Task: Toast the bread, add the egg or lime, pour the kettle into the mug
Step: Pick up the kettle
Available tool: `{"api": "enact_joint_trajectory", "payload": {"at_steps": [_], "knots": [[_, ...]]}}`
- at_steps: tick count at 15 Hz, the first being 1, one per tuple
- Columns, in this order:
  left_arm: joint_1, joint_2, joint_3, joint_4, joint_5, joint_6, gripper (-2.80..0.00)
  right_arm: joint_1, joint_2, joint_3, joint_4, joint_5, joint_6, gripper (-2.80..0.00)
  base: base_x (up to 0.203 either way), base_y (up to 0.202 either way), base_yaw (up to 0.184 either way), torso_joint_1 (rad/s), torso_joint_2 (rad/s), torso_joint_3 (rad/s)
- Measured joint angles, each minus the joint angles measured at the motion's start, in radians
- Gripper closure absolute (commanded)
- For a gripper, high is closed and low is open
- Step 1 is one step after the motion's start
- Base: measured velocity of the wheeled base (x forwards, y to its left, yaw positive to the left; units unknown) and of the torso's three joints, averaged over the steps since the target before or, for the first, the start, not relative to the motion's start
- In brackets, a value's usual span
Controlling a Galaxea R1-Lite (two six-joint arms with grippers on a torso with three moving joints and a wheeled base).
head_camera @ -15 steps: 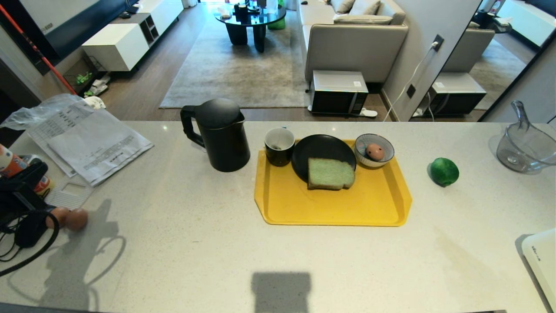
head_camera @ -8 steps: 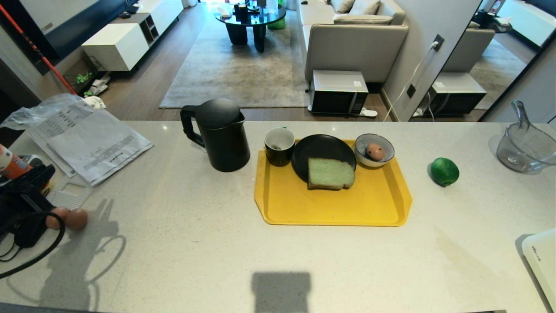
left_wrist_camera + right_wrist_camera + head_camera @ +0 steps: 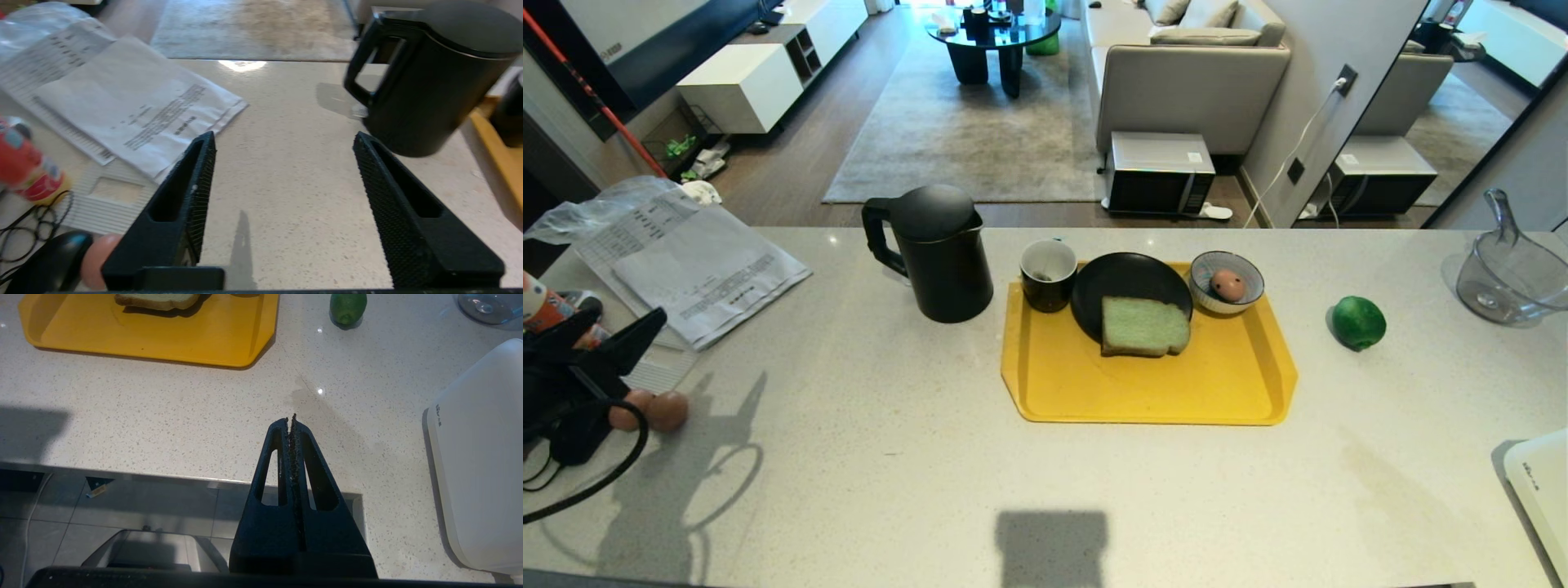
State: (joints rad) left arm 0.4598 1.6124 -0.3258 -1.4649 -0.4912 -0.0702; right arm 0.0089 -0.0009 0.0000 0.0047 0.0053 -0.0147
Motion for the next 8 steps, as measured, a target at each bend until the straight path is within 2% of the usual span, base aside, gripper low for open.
{"api": "enact_joint_trajectory", "payload": {"at_steps": [4, 8], "knots": [[0.000, 0.052, -0.050, 0.000, -0.035, 0.000, -2.80, 0.000, 0.000, 0.000, 0.000, 0.000, 0.000, 0.00, 0.000, 0.000, 0.000, 0.000, 0.00, 0.000], [0.000, 0.153, -0.199, 0.001, -0.071, -0.001, -2.80, 0.000, 0.000, 0.000, 0.000, 0.000, 0.000, 0.00, 0.000, 0.000, 0.000, 0.000, 0.00, 0.000]]}}
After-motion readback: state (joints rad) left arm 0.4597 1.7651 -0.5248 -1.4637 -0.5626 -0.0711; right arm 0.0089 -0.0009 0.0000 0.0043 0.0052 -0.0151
